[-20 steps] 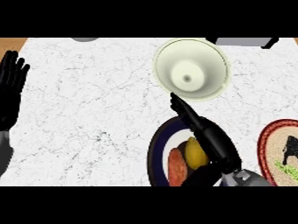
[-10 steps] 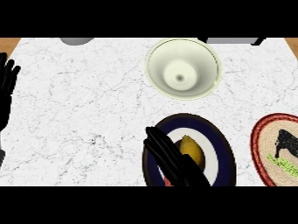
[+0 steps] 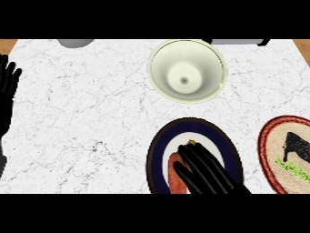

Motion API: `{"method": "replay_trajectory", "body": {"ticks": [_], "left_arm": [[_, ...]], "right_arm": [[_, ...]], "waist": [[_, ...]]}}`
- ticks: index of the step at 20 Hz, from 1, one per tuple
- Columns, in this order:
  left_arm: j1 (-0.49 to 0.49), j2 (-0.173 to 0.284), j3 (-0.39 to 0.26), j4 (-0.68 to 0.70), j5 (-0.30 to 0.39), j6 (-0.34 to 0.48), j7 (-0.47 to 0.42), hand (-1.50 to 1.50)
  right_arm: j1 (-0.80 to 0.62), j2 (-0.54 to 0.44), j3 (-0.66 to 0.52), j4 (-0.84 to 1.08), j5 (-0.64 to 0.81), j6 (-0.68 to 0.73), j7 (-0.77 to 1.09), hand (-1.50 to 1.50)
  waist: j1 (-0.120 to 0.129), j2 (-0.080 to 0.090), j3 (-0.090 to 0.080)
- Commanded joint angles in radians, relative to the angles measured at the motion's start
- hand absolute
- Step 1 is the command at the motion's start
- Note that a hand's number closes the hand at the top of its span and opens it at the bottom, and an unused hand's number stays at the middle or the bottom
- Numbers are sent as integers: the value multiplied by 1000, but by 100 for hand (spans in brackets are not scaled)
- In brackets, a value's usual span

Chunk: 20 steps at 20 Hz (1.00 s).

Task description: Pick the lemon from the plate and place it in the bowl

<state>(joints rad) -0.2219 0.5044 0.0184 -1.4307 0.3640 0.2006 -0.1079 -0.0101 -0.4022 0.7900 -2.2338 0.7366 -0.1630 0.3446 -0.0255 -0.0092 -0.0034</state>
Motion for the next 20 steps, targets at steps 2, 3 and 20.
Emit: {"method": "replay_trajectory", "body": {"ticks": [2, 3, 20], "left_arm": [[-18, 10, 14, -1, -2, -1, 6, 0], [-8, 3, -6, -37, -13, 12, 27, 0], [7, -30, 54, -62, -31, -46, 64, 0]], "right_arm": [[7, -164, -37, -167, 20, 279, 244, -150], [-11, -158, -38, -166, 15, 331, 303, -150], [-89, 35, -114, -130, -138, 866, 543, -150]], "waist": [[-2, 2, -2], [14, 2, -2], [25, 8, 3]]}}
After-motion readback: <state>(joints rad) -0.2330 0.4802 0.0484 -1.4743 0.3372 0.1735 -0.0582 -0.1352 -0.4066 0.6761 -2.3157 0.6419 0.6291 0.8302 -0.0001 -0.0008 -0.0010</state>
